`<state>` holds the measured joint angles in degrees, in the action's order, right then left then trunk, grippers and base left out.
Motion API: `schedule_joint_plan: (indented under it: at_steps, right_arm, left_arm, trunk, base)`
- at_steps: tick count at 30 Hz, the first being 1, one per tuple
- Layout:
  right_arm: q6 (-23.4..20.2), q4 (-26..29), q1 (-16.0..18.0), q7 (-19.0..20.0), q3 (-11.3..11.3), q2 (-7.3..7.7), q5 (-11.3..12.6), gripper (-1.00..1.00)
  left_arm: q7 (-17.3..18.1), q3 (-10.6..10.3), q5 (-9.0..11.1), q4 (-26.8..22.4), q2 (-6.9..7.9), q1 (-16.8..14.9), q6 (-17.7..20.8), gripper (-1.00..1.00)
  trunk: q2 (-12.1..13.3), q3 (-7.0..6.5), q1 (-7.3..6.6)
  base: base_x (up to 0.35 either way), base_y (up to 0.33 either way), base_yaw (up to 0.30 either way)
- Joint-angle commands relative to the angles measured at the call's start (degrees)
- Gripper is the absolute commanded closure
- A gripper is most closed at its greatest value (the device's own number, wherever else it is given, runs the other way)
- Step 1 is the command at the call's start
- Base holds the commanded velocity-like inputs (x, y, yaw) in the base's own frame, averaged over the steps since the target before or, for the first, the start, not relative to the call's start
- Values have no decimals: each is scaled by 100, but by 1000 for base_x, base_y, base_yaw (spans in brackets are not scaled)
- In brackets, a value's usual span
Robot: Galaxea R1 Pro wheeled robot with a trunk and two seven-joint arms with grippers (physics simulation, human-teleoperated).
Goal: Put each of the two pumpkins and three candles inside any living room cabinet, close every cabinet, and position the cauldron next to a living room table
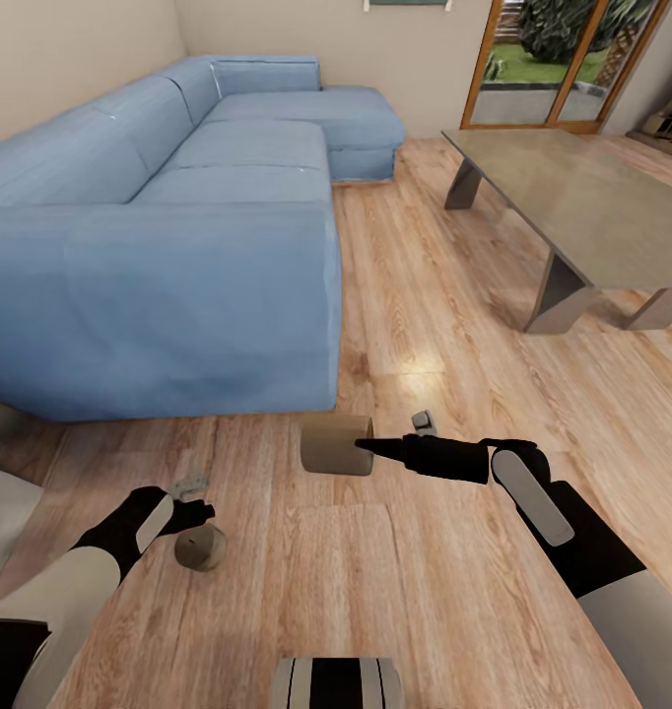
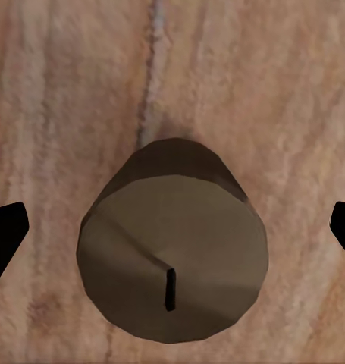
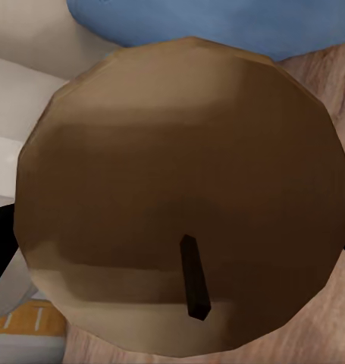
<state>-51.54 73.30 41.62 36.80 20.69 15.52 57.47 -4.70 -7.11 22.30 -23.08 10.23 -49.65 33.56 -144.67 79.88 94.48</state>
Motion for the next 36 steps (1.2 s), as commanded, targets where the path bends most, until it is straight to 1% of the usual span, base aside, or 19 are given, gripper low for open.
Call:
schedule_joint_plan:
  at_steps: [1, 6, 10, 13, 18, 23, 25, 28, 32, 35, 36]
  right_arm:
    - [-14, 0, 4, 3, 6, 4, 1, 100]
    - [-14, 0, 4, 1, 6, 4, 1, 100]
    - [-14, 0, 4, -2, 6, 4, 1, 100]
    - [-14, 0, 4, -8, 6, 4, 1, 100]
    - [-14, 0, 3, -13, 6, 4, -6, 100]
    - [-14, 0, 4, -10, 6, -4, -102, 100]
    - [-14, 0, 4, -8, 6, -5, -108, 100]
    - [-14, 0, 4, -7, 6, -5, -112, 100]
    - [-14, 0, 3, -6, 6, -5, -113, 100]
    - [-14, 0, 4, -6, 6, -5, -113, 100]
    - [-14, 1, 4, -6, 6, -5, -113, 100]
  left_arm:
    - [-48, -44, 63, -6, 6, -1, -1, -100]
    - [-48, -44, 56, 28, 13, -1, -49, -100]
    - [-48, -44, 52, 71, 14, -1, -72, -100]
    - [-48, -44, 59, 88, 8, -1, -201, -100]
    - [-48, -44, 63, 92, 6, -1, -253, -100]
    - [-48, -46, 63, 93, 7, 5, -262, -100]
    - [-48, -69, 64, 93, 6, 7, -262, -100]
    - [-48, -147, 64, 93, 6, 8, -268, -100]
    - [-48, -179, 65, 93, 6, 8, -271, -100]
    - [-48, -195, 69, 138, -4, 8, -271, -100]
    - [-48, -215, 66, 176, -30, 8, -271, -100]
  trunk:
    - [-2, 4, -1]
    - [-2, 4, -1]
    - [-7, 93, 9]
    - [-7, 93, 9]
    - [-7, 93, 9]
    - [-14, 203, 22]
    - [-16, 248, 27]
    - [-16, 248, 27]
    - [-16, 248, 27]
    - [-20, 314, 35]
    - [-20, 314, 35]
  base:
    - [0, 0, 0]
    - [0, 0, 0]
    - [0, 0, 0]
    - [0, 0, 0]
    - [0, 0, 0]
    - [0, 0, 0]
    - [0, 0, 0]
    - [0, 0, 0]
    - [0, 0, 0]
    - [0, 0, 0]
    - [0, 0, 0]
